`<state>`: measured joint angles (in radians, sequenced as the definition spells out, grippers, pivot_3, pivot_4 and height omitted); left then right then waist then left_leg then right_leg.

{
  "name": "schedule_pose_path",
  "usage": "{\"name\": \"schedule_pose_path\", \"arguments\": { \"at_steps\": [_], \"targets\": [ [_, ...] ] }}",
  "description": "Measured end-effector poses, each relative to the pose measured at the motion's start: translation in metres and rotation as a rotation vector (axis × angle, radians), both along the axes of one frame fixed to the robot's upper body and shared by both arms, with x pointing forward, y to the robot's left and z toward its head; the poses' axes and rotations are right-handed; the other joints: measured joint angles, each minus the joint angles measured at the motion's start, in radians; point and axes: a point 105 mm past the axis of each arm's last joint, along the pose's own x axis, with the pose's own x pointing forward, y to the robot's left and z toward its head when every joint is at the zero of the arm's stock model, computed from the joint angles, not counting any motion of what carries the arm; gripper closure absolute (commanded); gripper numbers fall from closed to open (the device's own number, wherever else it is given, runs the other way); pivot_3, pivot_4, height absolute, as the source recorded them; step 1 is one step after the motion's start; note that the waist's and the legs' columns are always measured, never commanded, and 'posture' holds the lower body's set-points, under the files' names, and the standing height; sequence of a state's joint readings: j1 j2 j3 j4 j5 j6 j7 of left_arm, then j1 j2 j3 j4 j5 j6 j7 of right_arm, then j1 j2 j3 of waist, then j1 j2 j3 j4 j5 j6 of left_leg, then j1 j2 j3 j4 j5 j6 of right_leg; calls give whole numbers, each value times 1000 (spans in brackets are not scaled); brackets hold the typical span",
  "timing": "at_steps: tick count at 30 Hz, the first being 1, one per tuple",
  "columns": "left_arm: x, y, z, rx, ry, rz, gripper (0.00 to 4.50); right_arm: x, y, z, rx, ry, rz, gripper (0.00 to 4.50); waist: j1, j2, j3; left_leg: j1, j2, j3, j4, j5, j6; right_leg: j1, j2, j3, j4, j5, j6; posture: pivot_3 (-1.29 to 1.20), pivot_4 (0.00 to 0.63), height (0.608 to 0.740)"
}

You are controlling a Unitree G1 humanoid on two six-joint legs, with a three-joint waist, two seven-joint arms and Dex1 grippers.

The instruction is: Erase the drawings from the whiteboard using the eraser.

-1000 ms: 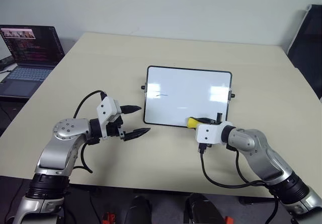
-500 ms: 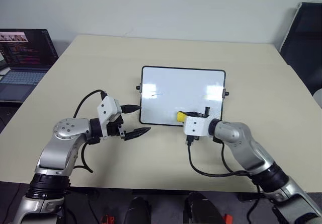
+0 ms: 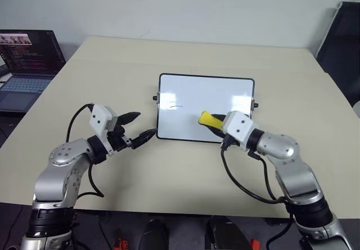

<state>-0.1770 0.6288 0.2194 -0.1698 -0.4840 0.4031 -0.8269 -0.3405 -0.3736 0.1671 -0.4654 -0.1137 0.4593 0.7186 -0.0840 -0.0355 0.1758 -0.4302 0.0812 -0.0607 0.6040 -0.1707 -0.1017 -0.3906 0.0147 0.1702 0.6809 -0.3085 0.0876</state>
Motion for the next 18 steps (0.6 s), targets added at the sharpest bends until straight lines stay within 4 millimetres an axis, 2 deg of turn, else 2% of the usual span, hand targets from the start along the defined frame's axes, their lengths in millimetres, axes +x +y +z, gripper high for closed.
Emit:
{"name": "schedule_pose_path", "arguments": {
  "at_steps": [4,10,18],
  "targets": [
    [2,10,6,0,-30,74,0,-9,-13,8,150,65,-46,3434,5,0,0,0,0,0,0,0,0,0,0,0,-1,-1,-2,0,150,740],
    [2,5,25,-1,-119,126,0,-25,-24,-5,374,207,-89,3434,4,0,0,0,0,1,0,0,0,0,-1,0,-1,-3,-5,0,150,740],
    [-2,7,16,2,-111,149,0,-21,-35,-11,417,198,-166,3434,-1,0,0,0,0,1,0,0,0,0,-1,1,-1,-3,-5,0,150,740]
  ]
}}
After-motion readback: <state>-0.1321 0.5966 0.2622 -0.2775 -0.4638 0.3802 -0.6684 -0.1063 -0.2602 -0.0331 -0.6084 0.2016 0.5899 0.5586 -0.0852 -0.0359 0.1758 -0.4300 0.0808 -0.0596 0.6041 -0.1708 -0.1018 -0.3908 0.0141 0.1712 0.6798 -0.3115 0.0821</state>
